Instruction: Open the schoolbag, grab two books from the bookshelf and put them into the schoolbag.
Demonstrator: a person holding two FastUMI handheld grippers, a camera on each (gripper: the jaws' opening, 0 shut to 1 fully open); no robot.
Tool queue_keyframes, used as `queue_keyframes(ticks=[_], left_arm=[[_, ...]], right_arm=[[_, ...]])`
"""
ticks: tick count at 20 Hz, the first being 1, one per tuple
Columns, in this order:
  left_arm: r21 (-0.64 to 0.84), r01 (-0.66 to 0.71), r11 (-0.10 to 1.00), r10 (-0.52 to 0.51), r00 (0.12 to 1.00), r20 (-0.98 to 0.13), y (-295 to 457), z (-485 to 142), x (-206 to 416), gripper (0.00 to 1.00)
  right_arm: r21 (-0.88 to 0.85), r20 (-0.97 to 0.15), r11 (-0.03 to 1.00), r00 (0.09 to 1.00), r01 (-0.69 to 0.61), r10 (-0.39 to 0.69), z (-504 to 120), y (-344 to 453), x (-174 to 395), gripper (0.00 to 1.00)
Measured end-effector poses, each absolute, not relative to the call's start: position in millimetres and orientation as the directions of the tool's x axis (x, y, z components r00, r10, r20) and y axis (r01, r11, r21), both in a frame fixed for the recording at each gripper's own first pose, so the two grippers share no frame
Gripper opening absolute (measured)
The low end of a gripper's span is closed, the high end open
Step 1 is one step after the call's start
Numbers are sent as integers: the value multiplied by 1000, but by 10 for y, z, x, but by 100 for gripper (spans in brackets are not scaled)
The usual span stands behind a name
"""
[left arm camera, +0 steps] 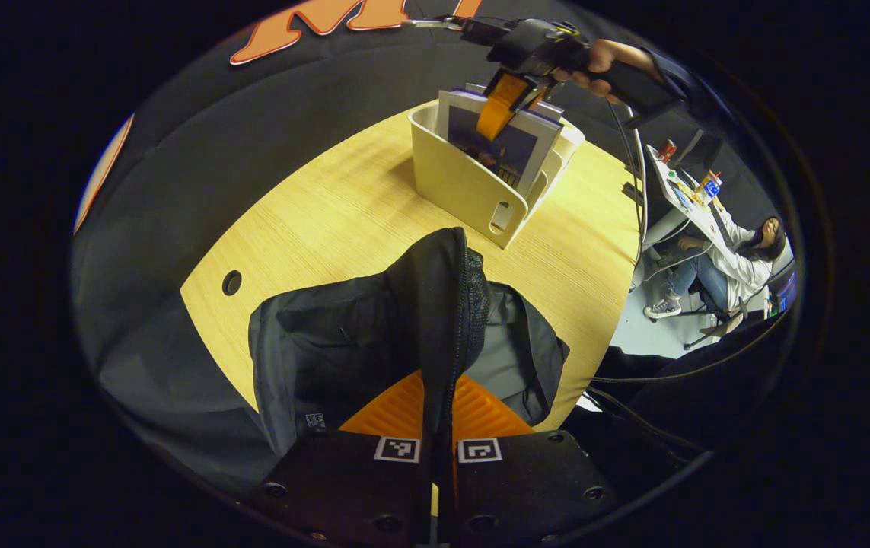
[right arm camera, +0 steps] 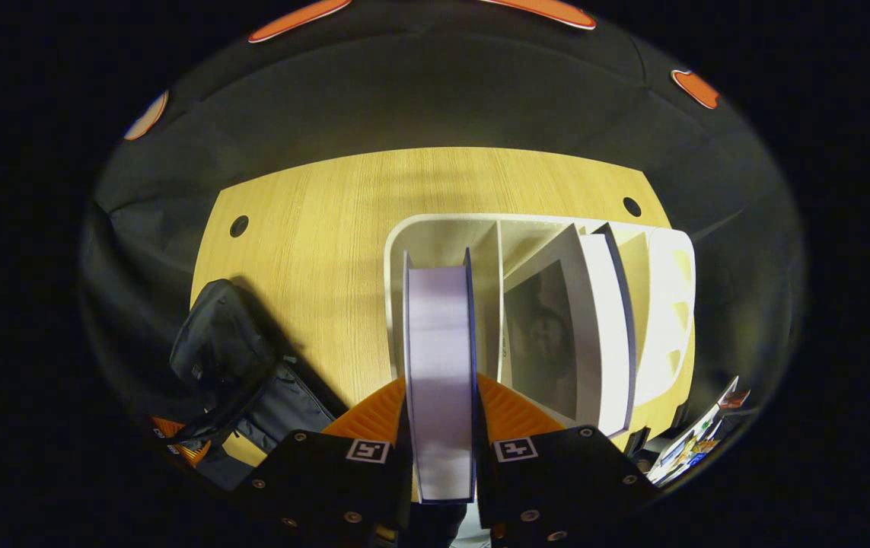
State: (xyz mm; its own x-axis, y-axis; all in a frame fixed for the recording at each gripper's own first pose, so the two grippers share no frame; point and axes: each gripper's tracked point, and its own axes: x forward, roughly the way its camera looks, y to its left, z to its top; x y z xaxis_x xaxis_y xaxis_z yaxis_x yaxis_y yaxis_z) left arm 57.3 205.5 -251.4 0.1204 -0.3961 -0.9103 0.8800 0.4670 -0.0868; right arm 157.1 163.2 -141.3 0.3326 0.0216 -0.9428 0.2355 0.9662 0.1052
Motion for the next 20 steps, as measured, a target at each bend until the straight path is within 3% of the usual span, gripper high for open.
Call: queue_keyframes(ticks=[20], left_arm=[[-59,855,516,-380,166,-910,2025,-2503,483,4]], right_arm=[[357,-791,908,588,219,169,-353,1479,675,33]])
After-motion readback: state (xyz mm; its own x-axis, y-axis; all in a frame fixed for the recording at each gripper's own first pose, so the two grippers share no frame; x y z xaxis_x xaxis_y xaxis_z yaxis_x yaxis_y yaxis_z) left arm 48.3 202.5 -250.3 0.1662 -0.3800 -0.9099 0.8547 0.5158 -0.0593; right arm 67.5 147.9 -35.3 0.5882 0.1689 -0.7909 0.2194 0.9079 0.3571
